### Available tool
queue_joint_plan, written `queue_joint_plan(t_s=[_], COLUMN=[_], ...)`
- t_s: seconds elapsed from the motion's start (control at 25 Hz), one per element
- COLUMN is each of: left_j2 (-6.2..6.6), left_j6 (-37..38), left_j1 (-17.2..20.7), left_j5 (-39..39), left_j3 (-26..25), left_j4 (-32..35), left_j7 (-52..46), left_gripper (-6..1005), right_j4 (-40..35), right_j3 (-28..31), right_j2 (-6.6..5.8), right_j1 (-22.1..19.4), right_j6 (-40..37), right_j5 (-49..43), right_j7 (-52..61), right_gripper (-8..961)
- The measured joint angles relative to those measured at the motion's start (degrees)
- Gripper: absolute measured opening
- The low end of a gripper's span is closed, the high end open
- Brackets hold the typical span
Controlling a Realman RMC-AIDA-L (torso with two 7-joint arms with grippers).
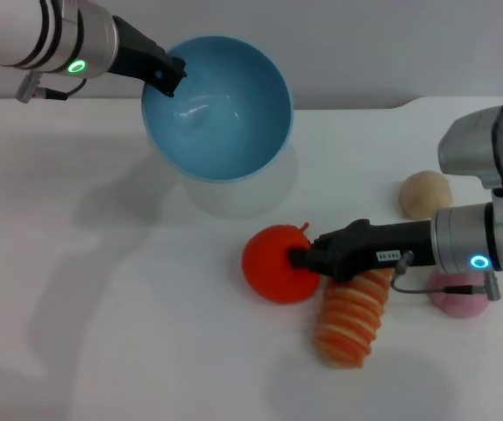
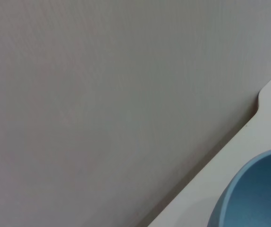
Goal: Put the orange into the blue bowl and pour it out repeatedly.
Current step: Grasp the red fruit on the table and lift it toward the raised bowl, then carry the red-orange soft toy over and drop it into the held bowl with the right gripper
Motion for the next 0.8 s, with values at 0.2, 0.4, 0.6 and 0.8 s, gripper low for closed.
queue_joint_plan(t_s=[0.2, 0.4, 0.6, 0.8], left_j2=[0.0, 0.08, 0.12, -0.1], left_j6=[-0.2, -0.1, 5.5, 12.7], left_j1=[0.3, 0.3, -1.3, -3.8], left_j5=[0.0, 0.0, 0.5, 0.3], left_j3=[0.2, 0.4, 0.4, 1.8], left_j4=[0.0, 0.0, -0.4, -0.6], left_j7=[0.0, 0.0, 0.0, -0.2], left_gripper=[0, 0, 0, 0], right_j4=[-2.9, -12.4, -20.9, -24.2], right_j3=[1.0, 7.0, 15.7, 19.6], right_j2=[-0.55, -0.91, -0.7, -0.57], right_j1=[-2.1, -6.9, -10.1, -11.0], right_j6=[-7.4, -16.2, -28.4, -32.8], right_j5=[3.8, 4.7, 7.1, 10.0], right_j7=[-3.2, -3.3, -3.7, -5.0], right_gripper=[70, 47, 31, 32])
